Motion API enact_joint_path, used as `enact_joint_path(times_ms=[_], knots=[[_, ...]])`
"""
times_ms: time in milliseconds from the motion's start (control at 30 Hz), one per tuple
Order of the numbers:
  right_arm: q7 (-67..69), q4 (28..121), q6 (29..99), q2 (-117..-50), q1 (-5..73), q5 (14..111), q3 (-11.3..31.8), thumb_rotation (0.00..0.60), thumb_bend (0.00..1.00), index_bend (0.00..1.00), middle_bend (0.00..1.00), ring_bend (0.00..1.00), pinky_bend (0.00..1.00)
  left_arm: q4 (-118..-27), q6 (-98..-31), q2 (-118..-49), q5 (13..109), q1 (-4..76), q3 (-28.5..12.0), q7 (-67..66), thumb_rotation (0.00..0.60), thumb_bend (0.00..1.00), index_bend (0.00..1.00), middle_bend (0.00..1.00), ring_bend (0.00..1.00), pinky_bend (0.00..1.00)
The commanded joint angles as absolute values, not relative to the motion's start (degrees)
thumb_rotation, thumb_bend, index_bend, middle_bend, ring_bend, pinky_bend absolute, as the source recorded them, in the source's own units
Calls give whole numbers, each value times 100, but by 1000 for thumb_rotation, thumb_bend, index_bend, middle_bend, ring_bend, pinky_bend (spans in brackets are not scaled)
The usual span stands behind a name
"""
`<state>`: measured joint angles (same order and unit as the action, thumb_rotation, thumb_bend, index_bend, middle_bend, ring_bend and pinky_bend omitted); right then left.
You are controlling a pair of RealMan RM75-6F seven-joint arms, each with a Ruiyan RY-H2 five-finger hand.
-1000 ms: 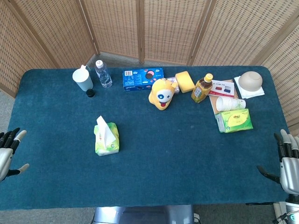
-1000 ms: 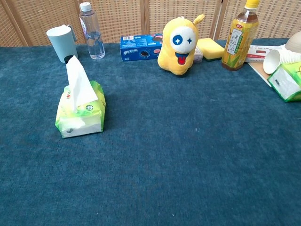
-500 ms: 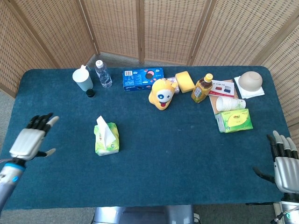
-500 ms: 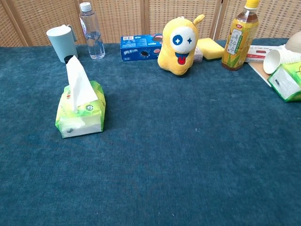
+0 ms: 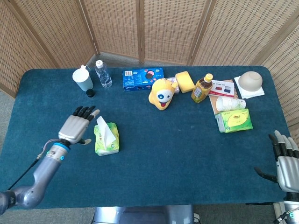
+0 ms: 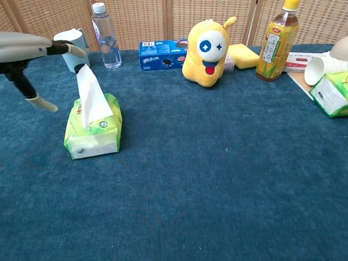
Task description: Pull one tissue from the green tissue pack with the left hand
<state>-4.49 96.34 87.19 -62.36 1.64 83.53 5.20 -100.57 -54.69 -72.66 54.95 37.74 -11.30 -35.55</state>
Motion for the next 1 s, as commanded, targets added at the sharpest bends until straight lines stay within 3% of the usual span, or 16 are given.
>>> enact_joint_path(times_ms=[33, 200, 267, 400, 633, 833, 1000], knots=[[-416, 9645, 8687, -6225, 173, 8357, 508, 545, 0, 0, 0, 0, 0, -10175, -5648, -7441, 5227, 3954, -1142, -3808, 600, 0, 9, 0, 0, 0], [-403, 9657, 8613, -6228, 196, 8352, 482, 546, 0, 0, 0, 0, 0, -10238, -5762, -7575, 4913, 4143, -1123, -4014, 600, 74, 50, 0, 0, 11], [-412, 9664, 8590, -6229, 203, 8341, 477, 547, 0, 0, 0, 0, 0, -10266, -5811, -7604, 4757, 4224, -1079, -4186, 600, 115, 86, 9, 2, 80], [-425, 9674, 8565, -6233, 211, 8327, 471, 547, 0, 0, 0, 0, 0, -10305, -5980, -7685, 4564, 4329, -1005, -4390, 600, 177, 228, 180, 98, 315], [-398, 9691, 8505, -6214, 227, 8310, 454, 547, 0, 0, 0, 0, 0, -10217, -6406, -7921, 4549, 4398, -912, -4656, 600, 316, 475, 480, 373, 592], [-362, 9715, 8468, -6192, 236, 8301, 440, 547, 0, 0, 0, 0, 0, -9876, -6815, -8248, 4947, 4373, -758, -4763, 600, 372, 656, 675, 565, 750], [-303, 9723, 8492, -6169, 227, 8302, 447, 547, 0, 0, 0, 0, 0, -9783, -6895, -8292, 5360, 4296, -677, -4476, 600, 429, 728, 763, 646, 805]])
